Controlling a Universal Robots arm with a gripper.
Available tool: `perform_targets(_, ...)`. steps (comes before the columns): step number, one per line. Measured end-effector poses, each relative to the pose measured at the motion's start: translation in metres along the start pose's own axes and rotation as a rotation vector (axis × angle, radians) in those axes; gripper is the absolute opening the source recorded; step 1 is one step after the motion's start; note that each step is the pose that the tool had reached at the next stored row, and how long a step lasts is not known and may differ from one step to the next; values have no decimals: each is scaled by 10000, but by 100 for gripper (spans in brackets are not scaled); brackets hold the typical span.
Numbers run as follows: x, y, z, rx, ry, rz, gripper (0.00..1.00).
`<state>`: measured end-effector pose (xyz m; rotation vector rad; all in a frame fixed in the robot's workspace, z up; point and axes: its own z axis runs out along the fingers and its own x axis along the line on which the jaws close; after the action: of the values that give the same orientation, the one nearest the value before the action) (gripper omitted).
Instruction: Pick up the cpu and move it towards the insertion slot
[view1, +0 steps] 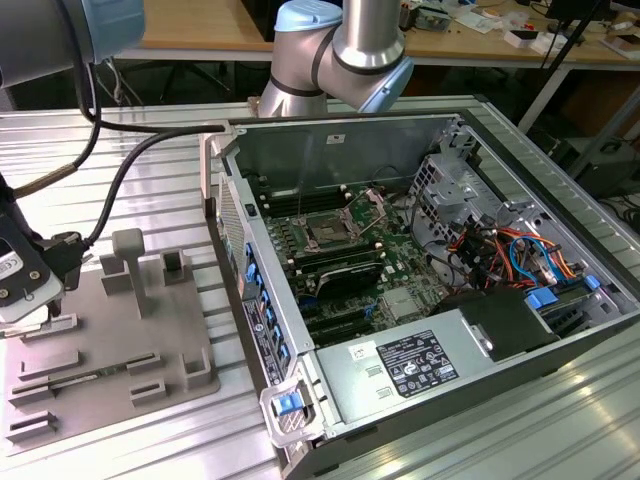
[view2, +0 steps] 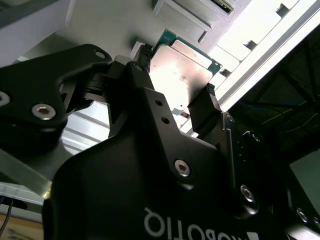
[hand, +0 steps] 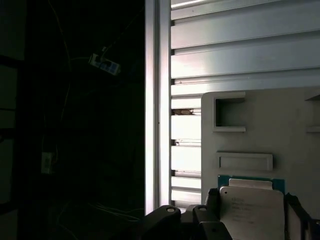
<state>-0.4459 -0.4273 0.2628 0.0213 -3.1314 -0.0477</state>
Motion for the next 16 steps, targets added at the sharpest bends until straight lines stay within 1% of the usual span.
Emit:
perform_targets(8, 1, 3, -91, 0, 0, 0, 55)
perform_targets(16, 1, 5, -154, -1, -2, 0, 55)
